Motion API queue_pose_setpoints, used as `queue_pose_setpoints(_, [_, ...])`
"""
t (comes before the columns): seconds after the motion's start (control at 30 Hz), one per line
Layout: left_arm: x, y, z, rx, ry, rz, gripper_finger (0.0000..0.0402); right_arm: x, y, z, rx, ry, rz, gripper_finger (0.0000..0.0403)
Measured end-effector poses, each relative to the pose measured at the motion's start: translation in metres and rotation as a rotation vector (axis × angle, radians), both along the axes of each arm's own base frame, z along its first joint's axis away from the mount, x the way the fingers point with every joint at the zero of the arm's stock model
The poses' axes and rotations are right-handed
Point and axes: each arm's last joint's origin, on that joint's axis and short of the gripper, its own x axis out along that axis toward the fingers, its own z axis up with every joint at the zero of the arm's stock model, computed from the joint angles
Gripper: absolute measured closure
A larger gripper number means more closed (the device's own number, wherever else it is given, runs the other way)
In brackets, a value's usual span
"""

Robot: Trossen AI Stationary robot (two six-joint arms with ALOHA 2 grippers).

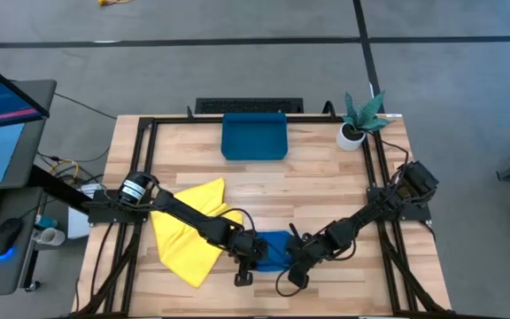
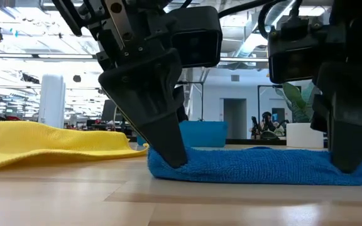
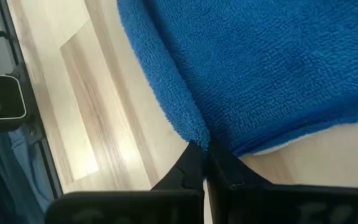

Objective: Roll microfiber towels into tight, uniform cylinder then place into a basket
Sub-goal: Roll the blue microfiber cloth

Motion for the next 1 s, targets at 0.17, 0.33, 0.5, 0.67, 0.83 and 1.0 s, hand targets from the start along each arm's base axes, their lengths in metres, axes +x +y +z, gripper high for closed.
queue_pose_setpoints(0.17, [-0.0012, 0.0007, -0.0005, 0.018, 0.005, -0.02, 0.0392, 0.001, 0.0001, 0.0002, 0.002, -0.013, -0.006, 0.0387])
queue_pose_setpoints(0.33, [-0.0016, 0.0008, -0.0004, 0.028, 0.001, -0.03, 0.0392, 0.0026, -0.0025, -0.0001, -0.011, -0.02, -0.03, 0.0388])
queue_pose_setpoints(0.5, [-0.0028, 0.0011, -0.001, 0.053, -0.004, -0.074, 0.0362, 0.0034, -0.0041, -0.0003, -0.011, -0.018, -0.061, 0.0389])
queue_pose_setpoints(0.67, [-0.005, 0.0023, -0.0009, 0.072, 0.012, -0.1, 0.0315, 0.0034, -0.0042, -0.0004, -0.004, -0.013, -0.08, 0.0386])
queue_pose_setpoints(0.83, [-0.0049, 0.0047, -0.001, 0.078, 0.019, -0.106, 0.0299, 0.0037, -0.0045, -0.0005, -0.004, -0.015, -0.082, 0.0391])
queue_pose_setpoints(1.0, [-0.0093, -0.0011, 0.0027, 0.105, 0.009, -0.132, 0.0308, 0.0038, -0.0045, -0.0006, -0.006, -0.017, -0.084, 0.0385])
